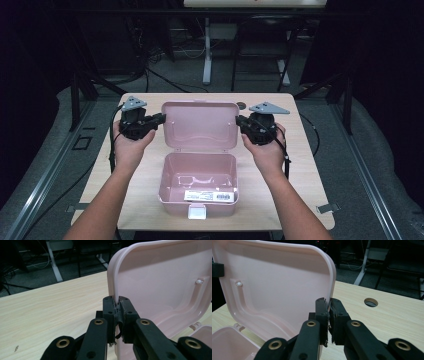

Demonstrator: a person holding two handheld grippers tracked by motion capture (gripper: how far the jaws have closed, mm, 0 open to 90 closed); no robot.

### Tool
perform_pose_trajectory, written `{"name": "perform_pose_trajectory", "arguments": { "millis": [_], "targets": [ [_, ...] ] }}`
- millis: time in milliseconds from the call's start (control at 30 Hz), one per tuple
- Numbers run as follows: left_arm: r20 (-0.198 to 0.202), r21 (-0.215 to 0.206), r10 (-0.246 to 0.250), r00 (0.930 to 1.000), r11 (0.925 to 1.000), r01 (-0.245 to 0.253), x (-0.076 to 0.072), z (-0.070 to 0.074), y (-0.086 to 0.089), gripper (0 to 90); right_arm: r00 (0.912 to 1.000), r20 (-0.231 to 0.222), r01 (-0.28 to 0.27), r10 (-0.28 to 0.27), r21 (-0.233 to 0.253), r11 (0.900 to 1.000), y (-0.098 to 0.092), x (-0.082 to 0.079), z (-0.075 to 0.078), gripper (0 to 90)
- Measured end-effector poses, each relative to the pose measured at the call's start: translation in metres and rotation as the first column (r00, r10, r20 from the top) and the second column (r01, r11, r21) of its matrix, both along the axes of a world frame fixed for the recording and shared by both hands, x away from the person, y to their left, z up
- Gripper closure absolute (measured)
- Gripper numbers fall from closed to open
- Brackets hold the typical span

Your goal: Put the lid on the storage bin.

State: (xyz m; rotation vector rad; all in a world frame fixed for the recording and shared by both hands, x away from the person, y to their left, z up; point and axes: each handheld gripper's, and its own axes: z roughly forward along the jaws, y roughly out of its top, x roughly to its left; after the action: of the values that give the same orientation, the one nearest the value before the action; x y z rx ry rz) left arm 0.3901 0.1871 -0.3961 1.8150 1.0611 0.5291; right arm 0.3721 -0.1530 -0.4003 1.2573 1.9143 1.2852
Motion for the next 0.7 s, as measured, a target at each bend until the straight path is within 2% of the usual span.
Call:
{"name": "perform_pose_trajectory", "arguments": {
  "millis": [133,233,400,700],
  "targets": [
    [0.002,0.001,-0.01,1.0,1.0,0.01,-0.001,0.001,0.001,85.0,1.0,-0.009,-0.002,0.002,0.001,1.0,0.0,0.004,0.001,83.3],
    [0.0,-0.007,-0.009,1.0,0.9999,0.009,-0.001,0.001,0.001,85.1,0.9996,-0.029,-0.004,0.005,0.036,0.999,-0.003,0.007,0.002,84.4],
    [-0.002,-0.012,-0.013,0.9999,0.9998,0.013,0.0,0.001,0.002,85.2,0.9999,-0.016,0.001,0.0,0.025,1.0,-0.002,0.005,0.002,84.7],
    [-0.004,-0.059,-0.021,0.9998,0.9981,0.021,0.008,0.001,0.006,85.6,0.9999,-0.015,0.006,-0.006,0.02,1.0,-0.001,0.014,0.005,85.1]
  ]
}}
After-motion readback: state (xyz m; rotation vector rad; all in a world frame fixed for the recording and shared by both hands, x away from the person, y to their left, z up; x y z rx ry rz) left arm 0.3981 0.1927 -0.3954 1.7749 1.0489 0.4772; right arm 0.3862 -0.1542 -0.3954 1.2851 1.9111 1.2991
